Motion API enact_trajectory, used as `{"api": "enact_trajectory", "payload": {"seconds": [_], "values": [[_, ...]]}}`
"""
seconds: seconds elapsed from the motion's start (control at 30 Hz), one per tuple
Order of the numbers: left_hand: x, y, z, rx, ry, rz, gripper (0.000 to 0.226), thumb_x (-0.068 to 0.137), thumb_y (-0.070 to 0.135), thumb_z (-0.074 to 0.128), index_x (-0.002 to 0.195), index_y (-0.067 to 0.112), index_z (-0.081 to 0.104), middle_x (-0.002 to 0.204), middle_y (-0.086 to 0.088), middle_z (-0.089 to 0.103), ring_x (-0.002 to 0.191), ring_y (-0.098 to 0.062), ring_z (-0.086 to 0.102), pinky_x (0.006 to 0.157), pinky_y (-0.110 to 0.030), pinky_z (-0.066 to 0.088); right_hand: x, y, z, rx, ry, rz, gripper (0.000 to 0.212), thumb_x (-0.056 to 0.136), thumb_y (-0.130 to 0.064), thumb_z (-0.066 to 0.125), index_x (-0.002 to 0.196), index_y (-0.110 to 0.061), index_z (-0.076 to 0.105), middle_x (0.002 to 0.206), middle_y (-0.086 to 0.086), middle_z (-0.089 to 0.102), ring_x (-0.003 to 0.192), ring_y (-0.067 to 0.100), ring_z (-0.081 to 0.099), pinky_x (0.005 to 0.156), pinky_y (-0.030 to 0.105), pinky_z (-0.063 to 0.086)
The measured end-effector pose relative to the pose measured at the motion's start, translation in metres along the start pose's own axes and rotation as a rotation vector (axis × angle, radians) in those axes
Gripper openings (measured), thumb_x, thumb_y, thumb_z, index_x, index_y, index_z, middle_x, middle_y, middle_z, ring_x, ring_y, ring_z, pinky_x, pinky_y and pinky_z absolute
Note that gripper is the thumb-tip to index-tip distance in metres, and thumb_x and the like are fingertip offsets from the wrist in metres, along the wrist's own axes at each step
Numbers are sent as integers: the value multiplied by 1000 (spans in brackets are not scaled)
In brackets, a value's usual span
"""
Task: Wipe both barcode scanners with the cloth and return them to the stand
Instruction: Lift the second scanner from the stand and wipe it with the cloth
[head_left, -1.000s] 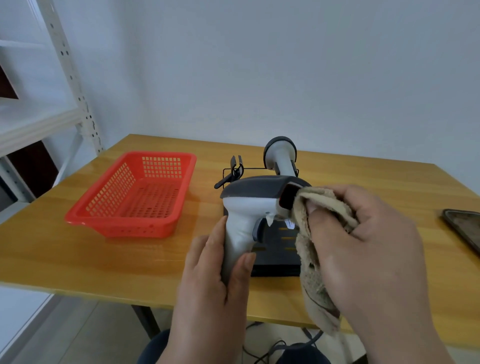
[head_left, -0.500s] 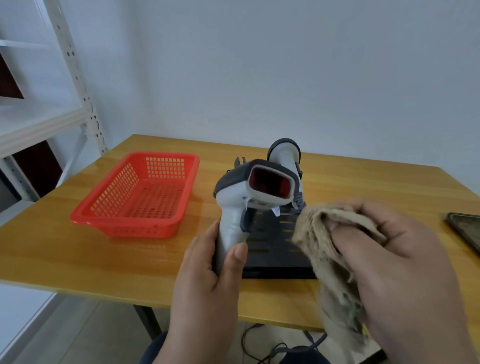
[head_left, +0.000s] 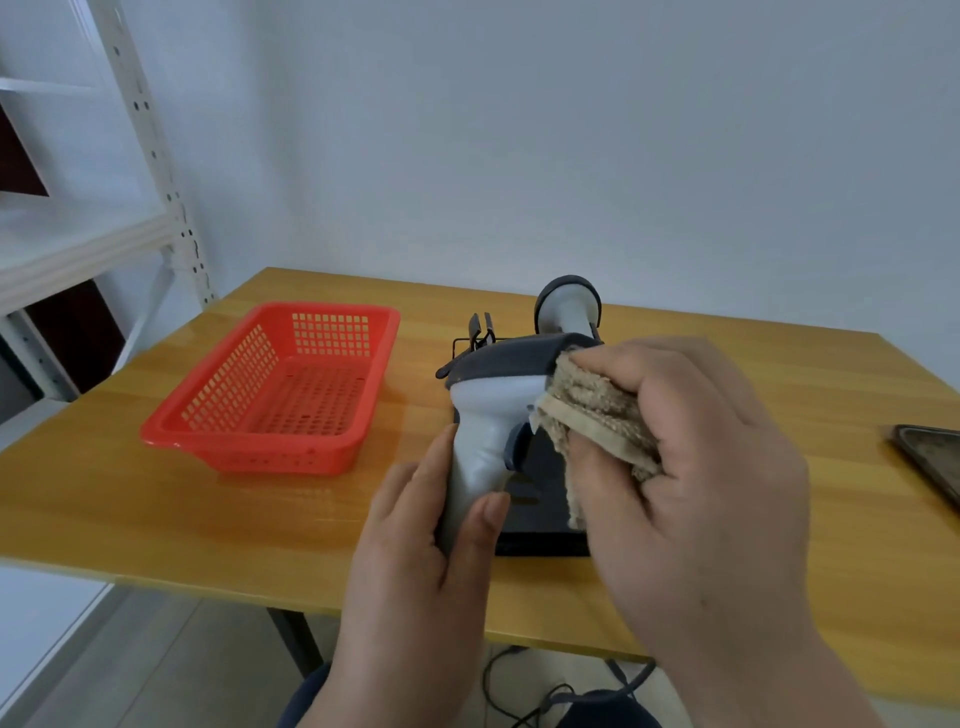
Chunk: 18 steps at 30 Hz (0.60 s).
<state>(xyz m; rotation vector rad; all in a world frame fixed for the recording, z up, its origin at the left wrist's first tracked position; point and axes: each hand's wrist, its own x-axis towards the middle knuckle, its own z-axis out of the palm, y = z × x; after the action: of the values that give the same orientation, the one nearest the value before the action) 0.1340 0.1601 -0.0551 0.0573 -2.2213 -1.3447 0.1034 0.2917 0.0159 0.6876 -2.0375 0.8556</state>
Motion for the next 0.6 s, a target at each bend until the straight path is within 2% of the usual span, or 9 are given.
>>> {"api": "enact_trajectory", "payload": {"seconds": [0.07,0.13,0.23,0.27,0.37,0.47,0.53,0.6], "values": [[1,-2,-4,-2,22,-4,57,82,59,49,134,38,47,101,27,55,103,15,47,76,3,34,0,10,-5,-40,-91,53,23,82,-15,57,99,-8,70,96,-2,60,82,6,53,77,1,36],[1,-5,-2,-14,-6,-34,52,86,59,47,134,38,47,103,27,55,103,17,47,75,4,33,1,15,-6,-52,-134,119,24,81,-21,54,96,-14,71,92,-5,60,76,2,48,71,-1,35],[-1,-1,4,-18,-76,-59,66,74,64,39,136,43,43,99,28,51,90,2,56,70,-4,40,-1,8,-1,-39,-56,107,20,80,-13,59,96,-12,71,89,-4,61,78,1,49,73,-3,34],[-1,-1,4,-7,-76,-56,64,76,66,39,136,43,43,100,29,50,88,0,57,69,-6,41,-2,5,0,-26,-27,73,20,80,-9,60,97,-10,70,91,-2,62,80,1,50,76,-2,35],[0,-1,-1,21,-12,-11,41,86,57,47,126,53,38,106,34,48,99,14,49,76,1,36,-5,12,-4,-18,-65,15,24,81,-11,56,101,-6,70,97,0,63,87,5,54,81,1,36],[3,-3,-3,-11,-16,-64,34,86,45,53,112,60,36,102,31,52,101,22,44,75,4,33,-2,22,-9,-46,-180,112,24,80,-23,53,94,-17,72,91,-8,62,75,4,54,69,2,40],[2,-2,1,-22,-71,-88,37,82,48,51,114,60,37,101,31,51,95,12,52,72,-1,38,-1,18,-6,2,-153,162,19,79,-21,57,90,-20,72,85,-11,61,67,4,57,59,7,42],[1,0,5,-16,-126,-86,49,74,62,41,122,59,36,102,32,49,86,0,57,66,-8,42,-1,11,-2,40,-55,136,18,80,-16,59,92,-16,72,86,-8,63,73,2,58,62,4,41]]}}
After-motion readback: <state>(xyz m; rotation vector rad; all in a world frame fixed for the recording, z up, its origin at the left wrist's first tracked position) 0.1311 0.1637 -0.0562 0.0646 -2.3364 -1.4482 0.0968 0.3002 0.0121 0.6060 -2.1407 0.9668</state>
